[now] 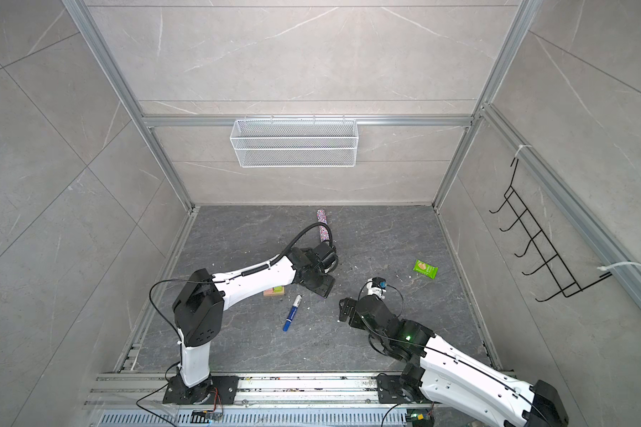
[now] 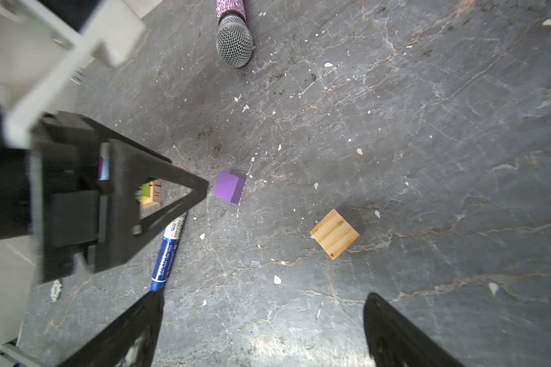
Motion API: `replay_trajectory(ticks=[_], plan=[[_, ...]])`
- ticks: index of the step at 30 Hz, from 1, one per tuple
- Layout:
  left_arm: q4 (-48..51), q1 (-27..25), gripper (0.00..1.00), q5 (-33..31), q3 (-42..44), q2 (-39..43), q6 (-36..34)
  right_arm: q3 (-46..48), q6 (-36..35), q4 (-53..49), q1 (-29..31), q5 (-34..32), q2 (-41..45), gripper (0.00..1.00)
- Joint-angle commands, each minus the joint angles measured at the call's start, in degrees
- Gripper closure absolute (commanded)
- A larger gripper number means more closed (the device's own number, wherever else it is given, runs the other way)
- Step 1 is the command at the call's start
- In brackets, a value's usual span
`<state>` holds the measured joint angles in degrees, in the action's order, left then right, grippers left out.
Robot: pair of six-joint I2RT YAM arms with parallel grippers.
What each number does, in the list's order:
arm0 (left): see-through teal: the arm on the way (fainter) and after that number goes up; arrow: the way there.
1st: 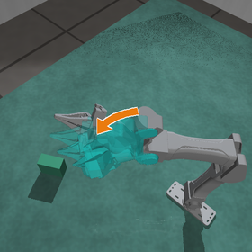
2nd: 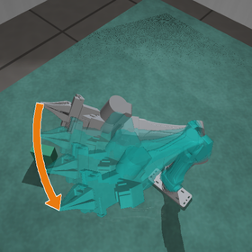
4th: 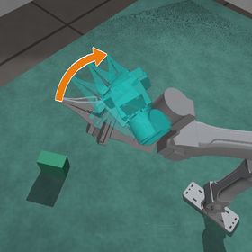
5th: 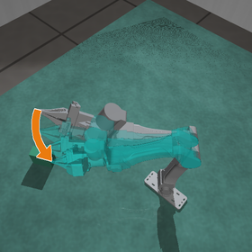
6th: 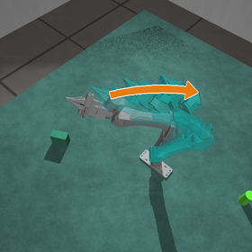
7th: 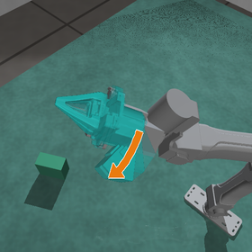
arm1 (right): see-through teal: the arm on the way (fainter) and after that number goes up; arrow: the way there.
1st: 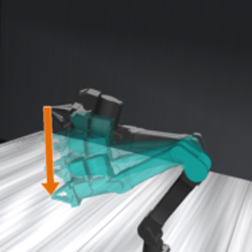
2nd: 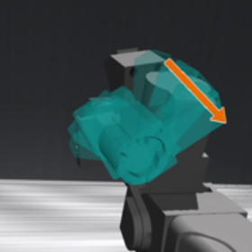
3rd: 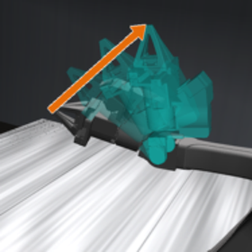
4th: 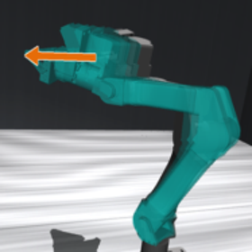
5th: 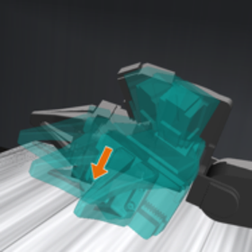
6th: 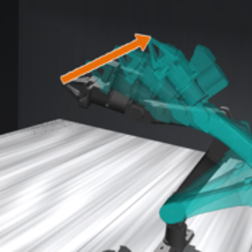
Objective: Build the wood block tower
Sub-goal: 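Move the open left gripper down around the purple cube, then close the left gripper on the purple cube and lift it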
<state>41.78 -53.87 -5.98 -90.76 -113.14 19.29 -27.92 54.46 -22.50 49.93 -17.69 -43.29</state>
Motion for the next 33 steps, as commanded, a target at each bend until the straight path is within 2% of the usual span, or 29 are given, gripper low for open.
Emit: replay_trajectory(ticks=[1, 13, 26, 33], plan=[[-0.4, 0.1, 0.35, -1.4, -3.0, -1.8, -2.1, 0.3, 0.5, -2.1, 0.4, -1.2, 1.2, 0.0], [0.9, 0.6, 0.45, -2.4, -5.7, -8.4, 0.7, -0.2, 0.7, -3.2, 0.4, -0.9, 1.2, 0.0], [1.0, 1.2, 0.49, -0.5, -5.6, -10.6, 2.6, -0.7, 0.6, -3.0, 0.4, -0.3, -0.7, 0.01], [1.4, 1.2, 0.54, 0.5, -5.4, -10.9, 3.6, -0.4, 0.8, -3.0, 0.4, -0.3, -0.9, 0.01]])
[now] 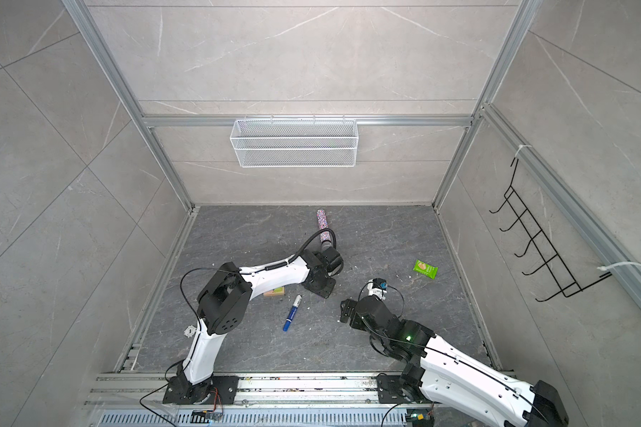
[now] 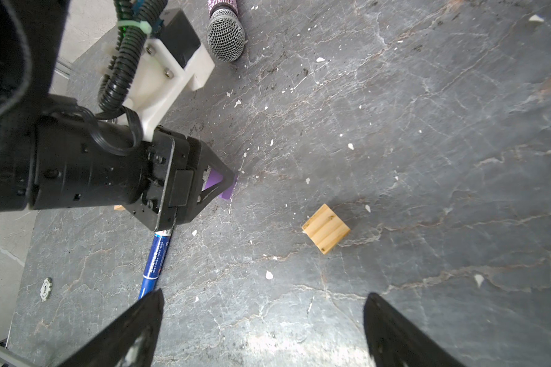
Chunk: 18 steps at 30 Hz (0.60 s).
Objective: Build the wood block tower
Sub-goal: 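Close the left gripper on the purple cube and lift it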
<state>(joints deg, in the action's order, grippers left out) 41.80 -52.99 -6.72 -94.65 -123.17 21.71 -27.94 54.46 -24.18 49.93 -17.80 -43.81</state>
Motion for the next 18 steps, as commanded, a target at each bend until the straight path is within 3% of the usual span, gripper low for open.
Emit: replay_trajectory(ticks=[1, 18], plan=[[1.7, 0.3, 0.55, 1.2, -1.6, -0.9, 1.2, -0.4, 0.9, -1.3, 0.4, -0.3, -0.5, 0.0], [2.9, 0.3, 0.56, 1.8, -1.2, -1.7, 2.8, -0.3, 1.1, -0.8, 0.4, 0.1, -1.4, 0.0]])
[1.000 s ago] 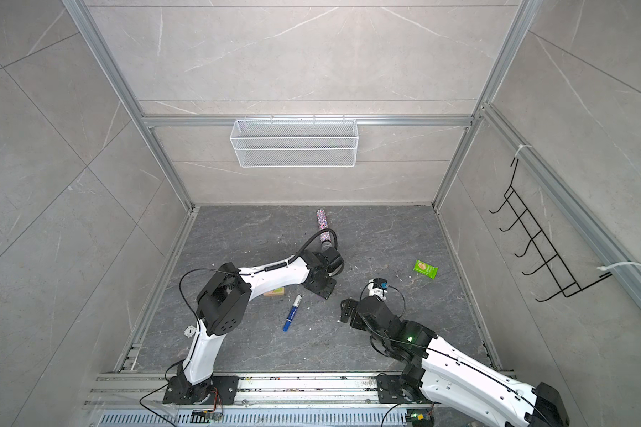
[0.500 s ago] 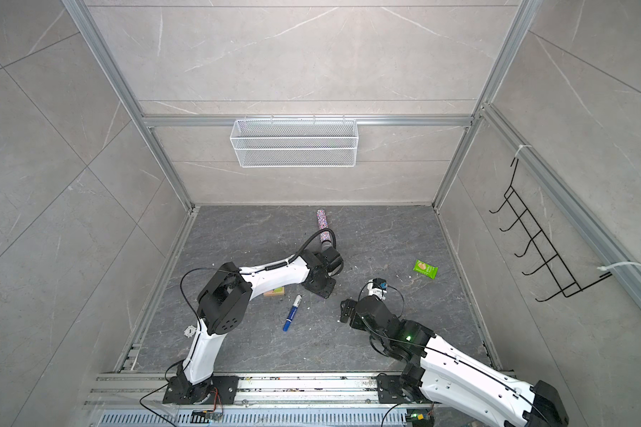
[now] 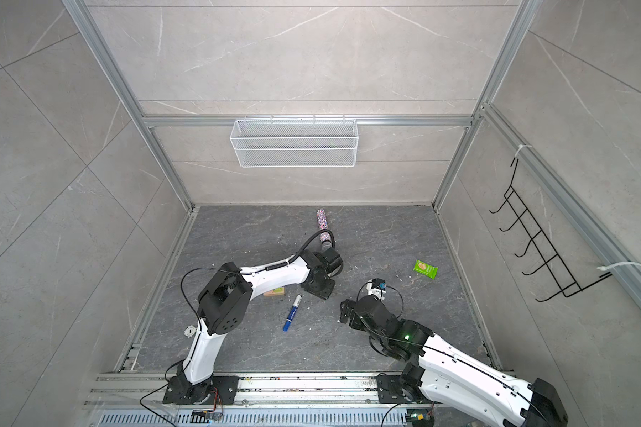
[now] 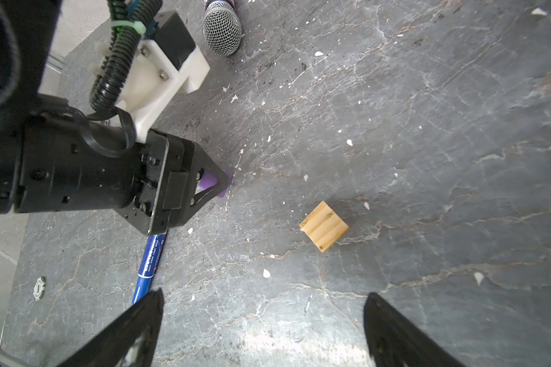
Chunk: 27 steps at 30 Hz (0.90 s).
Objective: Build the wood block tower
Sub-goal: 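Close the left gripper on the purple cube and lift it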
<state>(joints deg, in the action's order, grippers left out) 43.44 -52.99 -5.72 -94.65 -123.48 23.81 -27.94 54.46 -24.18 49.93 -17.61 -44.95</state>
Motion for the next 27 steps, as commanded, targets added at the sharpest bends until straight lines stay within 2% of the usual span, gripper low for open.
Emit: replay_trajectory(ticks=[1, 11, 19, 27], plan=[[1.3, 0.3, 0.56, 0.8, -1.3, -1.6, 0.7, -0.2, 1.1, -0.8, 0.4, -0.1, -0.2, 0.0], [1.5, 0.3, 0.59, 0.8, -1.3, -2.1, 0.7, -0.3, 1.1, -0.6, 0.4, -0.1, -0.7, 0.0], [2.5, 0.4, 0.79, -0.5, -1.4, -0.5, 1.8, -0.5, 1.1, -0.6, 0.4, -0.1, -0.8, 0.01], [6.9, 0.4, 0.83, -2.6, -3.7, 3.4, 4.1, -1.0, -0.1, -1.6, 0.4, -0.8, -0.3, 0.01]])
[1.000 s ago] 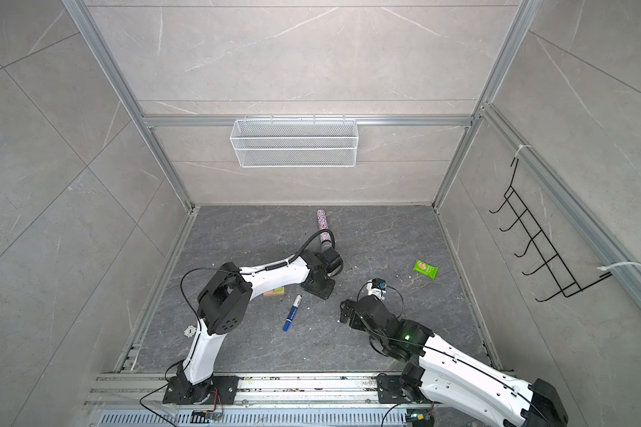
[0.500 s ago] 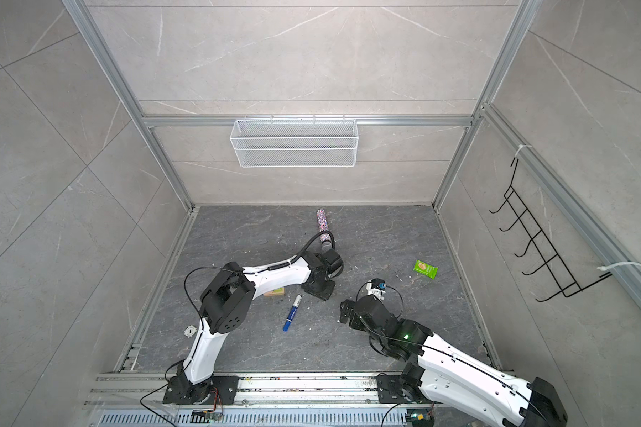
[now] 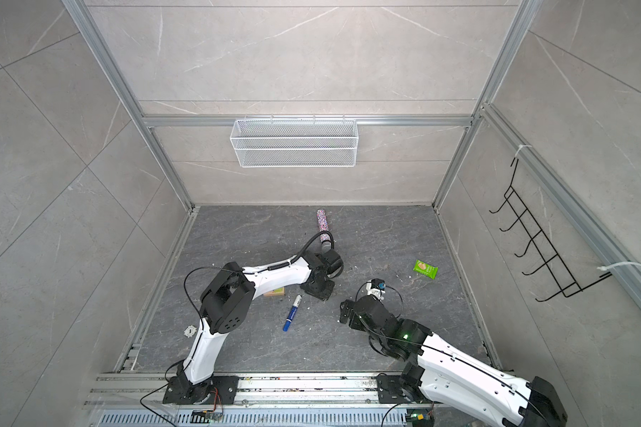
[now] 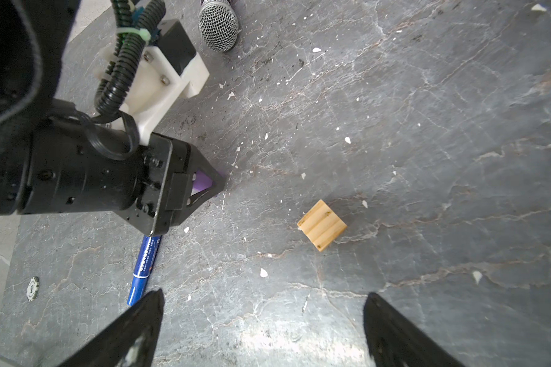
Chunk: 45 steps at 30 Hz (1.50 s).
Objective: Build the wood block tower
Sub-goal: 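Close the left gripper on the purple cube and lift it, then carry the purple cube with the left gripper over the magenta cube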
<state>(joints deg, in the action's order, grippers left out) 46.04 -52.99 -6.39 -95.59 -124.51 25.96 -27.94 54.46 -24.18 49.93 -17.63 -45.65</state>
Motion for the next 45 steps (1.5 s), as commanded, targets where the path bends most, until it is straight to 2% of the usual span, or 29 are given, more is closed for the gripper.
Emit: replay_trajectory(ticks=[1, 13, 23, 45], plan=[[5.2, 0.5, 0.83, -2.4, -3.3, 5.1, 2.4, -1.2, -0.5, -1.9, 0.3, -0.9, 0.4, 0.01], [14.3, 2.6, 0.83, -5.6, -5.9, 13.3, 9.6, -4.5, -7.7, 0.7, 0.4, 2.1, -4.4, 0.03], [18.7, 6.6, 0.81, -5.9, -4.5, 19.1, 11.4, -6.4, -10.7, 5.2, 0.4, 6.1, -9.3, 0.03], [13.6, 16.6, 0.81, -4.2, 6.1, 23.4, 12.1, -6.1, -10.1, 7.0, 1.0, 7.9, -11.6, 0.04]])
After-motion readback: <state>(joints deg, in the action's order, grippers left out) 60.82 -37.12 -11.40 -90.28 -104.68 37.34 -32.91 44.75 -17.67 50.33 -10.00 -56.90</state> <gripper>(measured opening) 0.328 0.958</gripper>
